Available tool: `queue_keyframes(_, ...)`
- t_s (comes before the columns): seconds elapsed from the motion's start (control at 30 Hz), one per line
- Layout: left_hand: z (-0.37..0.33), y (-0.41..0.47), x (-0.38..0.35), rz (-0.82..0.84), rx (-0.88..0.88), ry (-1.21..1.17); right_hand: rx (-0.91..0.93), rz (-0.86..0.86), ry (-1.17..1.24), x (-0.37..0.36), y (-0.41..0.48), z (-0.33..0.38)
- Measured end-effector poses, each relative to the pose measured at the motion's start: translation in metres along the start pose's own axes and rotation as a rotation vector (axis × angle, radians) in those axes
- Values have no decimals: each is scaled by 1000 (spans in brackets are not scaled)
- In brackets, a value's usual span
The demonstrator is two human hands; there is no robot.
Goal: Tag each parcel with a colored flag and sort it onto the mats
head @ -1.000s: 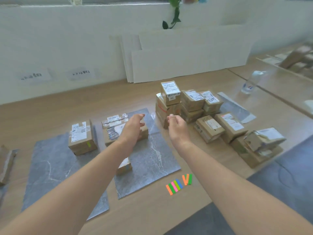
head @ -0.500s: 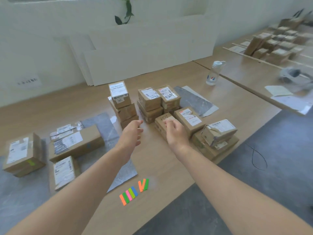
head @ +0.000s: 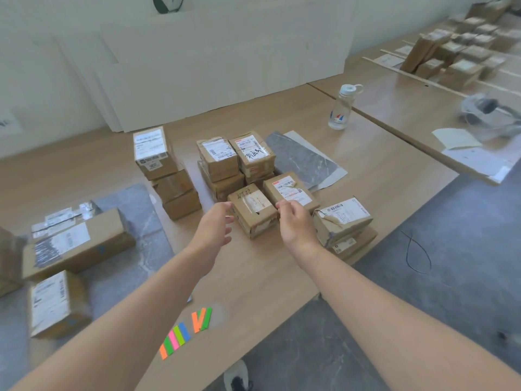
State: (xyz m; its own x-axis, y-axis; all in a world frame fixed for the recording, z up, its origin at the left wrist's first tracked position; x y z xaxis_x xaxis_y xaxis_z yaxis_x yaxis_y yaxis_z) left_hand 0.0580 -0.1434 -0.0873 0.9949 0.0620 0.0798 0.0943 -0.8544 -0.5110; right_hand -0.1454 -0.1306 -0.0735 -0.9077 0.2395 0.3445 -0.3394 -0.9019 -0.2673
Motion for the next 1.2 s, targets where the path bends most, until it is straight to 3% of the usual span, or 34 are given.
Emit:
queue_keyframes(0.6,24,118,-5,-1,162,-51,-115,58,-114,-60,110,-22)
queue_keyframes(1.2,52,170,-42,-169,324,-121,-110,269,-243,-97,198,-58)
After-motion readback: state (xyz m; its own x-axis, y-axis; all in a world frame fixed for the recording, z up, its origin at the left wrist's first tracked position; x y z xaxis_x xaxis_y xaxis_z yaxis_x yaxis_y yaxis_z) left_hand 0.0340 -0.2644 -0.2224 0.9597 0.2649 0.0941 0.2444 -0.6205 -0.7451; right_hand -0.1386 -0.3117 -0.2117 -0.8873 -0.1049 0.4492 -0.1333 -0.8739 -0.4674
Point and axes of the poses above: each hand's wrist, its own y-axis towards the middle knuckle, its own x-axis out of the back of the hand, z = x × y, the point moved 9 cm from there along y, towards the middle knuckle, and after that the axes turned 1 degree about -x, right-handed, at the moved point
